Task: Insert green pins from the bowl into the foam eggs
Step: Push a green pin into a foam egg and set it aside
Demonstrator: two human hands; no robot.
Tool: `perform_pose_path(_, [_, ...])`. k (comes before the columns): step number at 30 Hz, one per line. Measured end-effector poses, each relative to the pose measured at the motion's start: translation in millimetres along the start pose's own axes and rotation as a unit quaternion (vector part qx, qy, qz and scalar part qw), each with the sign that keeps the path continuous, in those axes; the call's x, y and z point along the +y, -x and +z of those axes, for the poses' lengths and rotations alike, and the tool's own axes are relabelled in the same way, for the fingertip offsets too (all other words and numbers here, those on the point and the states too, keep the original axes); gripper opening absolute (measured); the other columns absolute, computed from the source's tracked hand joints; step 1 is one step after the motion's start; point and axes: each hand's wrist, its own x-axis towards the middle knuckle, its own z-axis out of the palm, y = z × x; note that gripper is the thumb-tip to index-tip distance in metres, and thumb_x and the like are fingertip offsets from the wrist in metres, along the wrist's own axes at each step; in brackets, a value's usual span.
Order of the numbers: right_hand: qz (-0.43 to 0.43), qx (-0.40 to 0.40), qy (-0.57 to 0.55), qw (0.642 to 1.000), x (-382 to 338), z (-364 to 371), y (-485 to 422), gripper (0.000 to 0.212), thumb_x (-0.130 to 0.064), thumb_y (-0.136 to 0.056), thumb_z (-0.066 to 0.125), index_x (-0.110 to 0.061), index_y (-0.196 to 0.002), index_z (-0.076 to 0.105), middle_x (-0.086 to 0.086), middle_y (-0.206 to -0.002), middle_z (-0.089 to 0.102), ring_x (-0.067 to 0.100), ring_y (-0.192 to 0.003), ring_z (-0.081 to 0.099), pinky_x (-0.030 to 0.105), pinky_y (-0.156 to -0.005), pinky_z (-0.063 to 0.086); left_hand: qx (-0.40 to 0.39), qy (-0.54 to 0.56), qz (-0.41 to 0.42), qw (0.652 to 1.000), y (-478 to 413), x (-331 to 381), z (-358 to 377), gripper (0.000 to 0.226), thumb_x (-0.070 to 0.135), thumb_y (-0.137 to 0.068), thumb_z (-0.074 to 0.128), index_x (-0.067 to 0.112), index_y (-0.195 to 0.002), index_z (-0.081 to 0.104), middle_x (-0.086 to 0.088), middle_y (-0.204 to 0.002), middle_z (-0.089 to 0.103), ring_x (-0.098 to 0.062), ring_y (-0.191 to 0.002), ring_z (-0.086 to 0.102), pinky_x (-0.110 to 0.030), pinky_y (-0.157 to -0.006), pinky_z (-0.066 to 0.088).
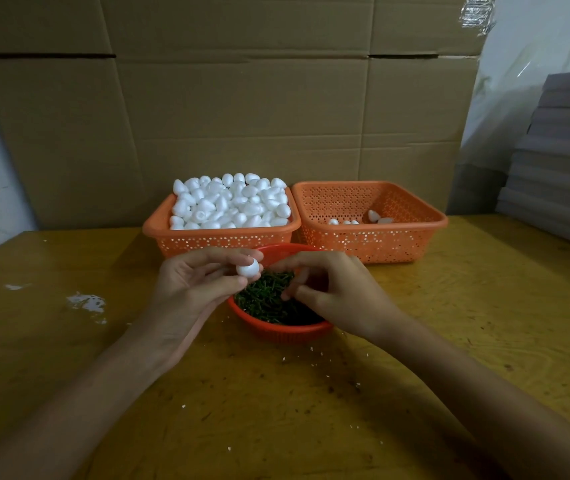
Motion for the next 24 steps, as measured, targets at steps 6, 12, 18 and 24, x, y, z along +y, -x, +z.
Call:
perform_pose_path(6, [0.007,0.000,0.011,1.000,-0.4,1.0,0.1,0.041,-0.011,-0.091,0.068,-0.037,-0.122,0.072,-0.023,-0.086,0.077,-0.005,-0.091,0.068,0.029,-0.085,0.052,0.006,-0.004,0.012,1.000,1.5,2.4,5.5,0.026,0.003,-0.072,0.077,0.020,-0.090,0.085,-0.013,-0.112,0.078,-0.021,-0.104,0.075,-0.024,-0.085,0.059])
perform_pose_path(12, [0.009,0.000,0.019,1.000,-2.3,1.6,0.2,0.042,-0.011,-0.090,0.067,-0.038,-0.122,0.072,-0.023,-0.086,0.077,0.000,-0.092,0.070,0.037,-0.089,0.055,-0.002,-0.029,-0.001,1.000,1.9,1.5,4.1,0.043,0.007,-0.071,0.085,0.024,-0.110,0.081,-0.013,-0.116,0.078,-0.025,-0.116,0.073,-0.029,-0.093,0.059])
perform_pose_path(18, [0.003,-0.002,0.027,1.000,-2.6,2.7,-0.2,0.046,-0.014,-0.091,0.068,-0.041,-0.128,0.068,-0.026,-0.086,0.076,0.001,-0.091,0.071,0.040,-0.090,0.056,-0.011,-0.044,0.006,0.999,1.0,2.0,4.3,0.044,0.013,-0.068,0.090,0.022,-0.108,0.075,-0.015,-0.115,0.077,-0.035,-0.105,0.076,-0.032,-0.088,0.061])
perform_pose_path(24, [0.001,0.002,0.027,1.000,-0.9,4.7,0.1,0.046,-0.016,-0.091,0.069,-0.041,-0.129,0.067,-0.028,-0.085,0.075,-0.003,-0.089,0.070,0.038,-0.085,0.057,-0.015,-0.069,0.017,0.997,2.1,1.9,4.1,0.033,0.018,-0.066,0.090,0.017,-0.097,0.081,-0.012,-0.114,0.078,-0.030,-0.101,0.077,-0.033,-0.091,0.061])
